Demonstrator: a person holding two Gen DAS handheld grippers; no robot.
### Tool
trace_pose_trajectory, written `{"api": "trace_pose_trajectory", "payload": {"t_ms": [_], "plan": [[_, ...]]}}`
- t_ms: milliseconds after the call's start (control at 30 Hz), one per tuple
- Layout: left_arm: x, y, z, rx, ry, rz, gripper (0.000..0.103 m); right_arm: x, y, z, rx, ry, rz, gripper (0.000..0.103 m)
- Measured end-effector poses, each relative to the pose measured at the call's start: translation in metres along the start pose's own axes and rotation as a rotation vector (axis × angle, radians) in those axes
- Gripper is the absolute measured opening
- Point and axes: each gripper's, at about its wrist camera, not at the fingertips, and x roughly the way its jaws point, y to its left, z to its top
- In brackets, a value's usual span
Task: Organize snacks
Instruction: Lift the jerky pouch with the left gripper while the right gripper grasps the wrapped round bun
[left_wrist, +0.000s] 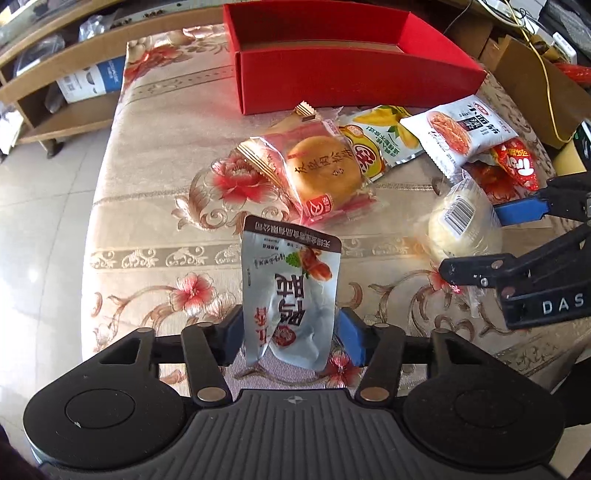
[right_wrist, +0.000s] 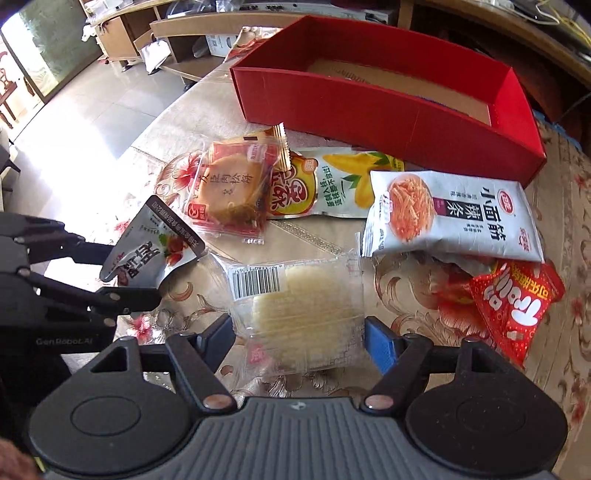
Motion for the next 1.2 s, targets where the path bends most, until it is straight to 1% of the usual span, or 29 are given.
{"api": "trace_pose_trajectory", "payload": {"t_ms": [33,67,167,267,300,367,467,567,733,767,833,900,1000,1100,1200], "plan": [[0.000,-0.001,0.000,-0.001,-0.006,0.012,0.078,0.001,0.000,0.001,0.003,-0.004,0.001,0.077],[-0.001,-0.001,0.001,0.001,-0.016,0.025,0.083,0.002,0.000,0.001,0.002,-0.004,0.000,0.079],[-0.001,-0.001,0.004,0.000,-0.029,0.035,0.085,0.010,0.002,0.002,-0.018,-0.011,-0.020,0.085],[0.009,-0.001,0.003,0.005,0.008,0.053,0.086,0.019,0.002,0.002,-0.015,0.004,-0.023,0.088],[0.011,-0.001,0.002,0.014,0.004,0.060,0.088,0.024,0.002,0.001,-0.011,0.025,-0.025,0.090],[0.011,0.000,0.001,0.017,0.003,0.069,0.088,0.026,0.002,-0.003,-0.015,0.017,-0.017,0.094],[0.011,0.006,0.002,-0.013,0.003,0.067,0.088,0.031,0.003,-0.003,-0.013,0.018,-0.003,0.103],[0.013,0.006,0.002,-0.005,0.005,0.091,0.090,0.033,0.008,-0.002,-0.034,0.027,-0.029,0.103],[0.015,0.010,0.004,-0.023,0.011,0.094,0.093,0.034,0.008,-0.002,-0.019,0.018,-0.035,0.103],[0.015,0.010,0.004,-0.023,0.011,0.094,0.093,0.034,0.009,-0.001,-0.028,0.029,-0.035,0.103],[0.015,0.010,0.004,-0.027,0.012,0.091,0.093,0.031,0.008,0.000,-0.029,0.030,-0.042,0.098],[0.014,0.009,0.003,-0.029,0.012,0.092,0.093,0.025,0.006,-0.001,-0.025,0.019,-0.064,0.081],[0.015,0.009,0.004,-0.031,0.012,0.099,0.093,0.020,0.003,-0.002,-0.017,0.001,-0.070,0.075],[0.016,0.008,0.004,-0.034,0.014,0.112,0.096,0.015,0.003,-0.002,-0.020,-0.011,-0.071,0.072],[0.016,0.007,0.004,-0.026,0.011,0.121,0.097,0.010,0.002,-0.001,-0.016,-0.021,-0.066,0.071]]}}
